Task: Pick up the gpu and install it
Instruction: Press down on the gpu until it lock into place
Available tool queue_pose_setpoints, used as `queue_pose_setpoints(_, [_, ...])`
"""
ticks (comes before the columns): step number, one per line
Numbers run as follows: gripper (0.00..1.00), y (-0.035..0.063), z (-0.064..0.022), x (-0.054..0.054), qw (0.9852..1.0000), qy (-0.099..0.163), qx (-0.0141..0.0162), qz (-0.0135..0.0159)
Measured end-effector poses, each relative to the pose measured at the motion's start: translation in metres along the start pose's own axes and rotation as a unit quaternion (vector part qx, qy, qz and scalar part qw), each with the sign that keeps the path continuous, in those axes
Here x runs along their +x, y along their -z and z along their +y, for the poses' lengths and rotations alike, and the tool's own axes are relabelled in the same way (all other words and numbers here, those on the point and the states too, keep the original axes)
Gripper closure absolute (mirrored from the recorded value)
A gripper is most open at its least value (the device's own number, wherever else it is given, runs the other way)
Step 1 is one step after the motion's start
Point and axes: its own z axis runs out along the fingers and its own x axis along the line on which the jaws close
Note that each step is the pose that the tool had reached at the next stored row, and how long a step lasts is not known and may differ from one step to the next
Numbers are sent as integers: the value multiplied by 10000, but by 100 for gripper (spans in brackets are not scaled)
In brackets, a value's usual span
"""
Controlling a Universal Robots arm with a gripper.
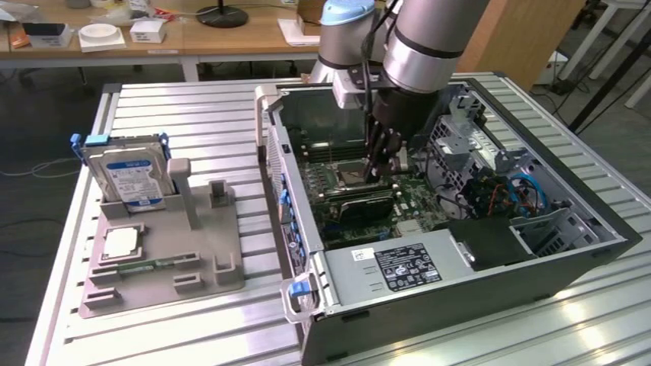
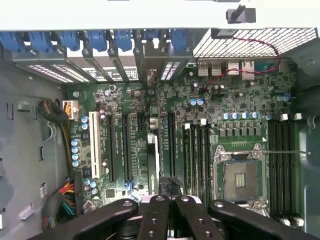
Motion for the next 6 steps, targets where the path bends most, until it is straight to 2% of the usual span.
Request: queue_pose_setpoints(6, [89, 0, 0, 0, 10000, 0, 0, 0])
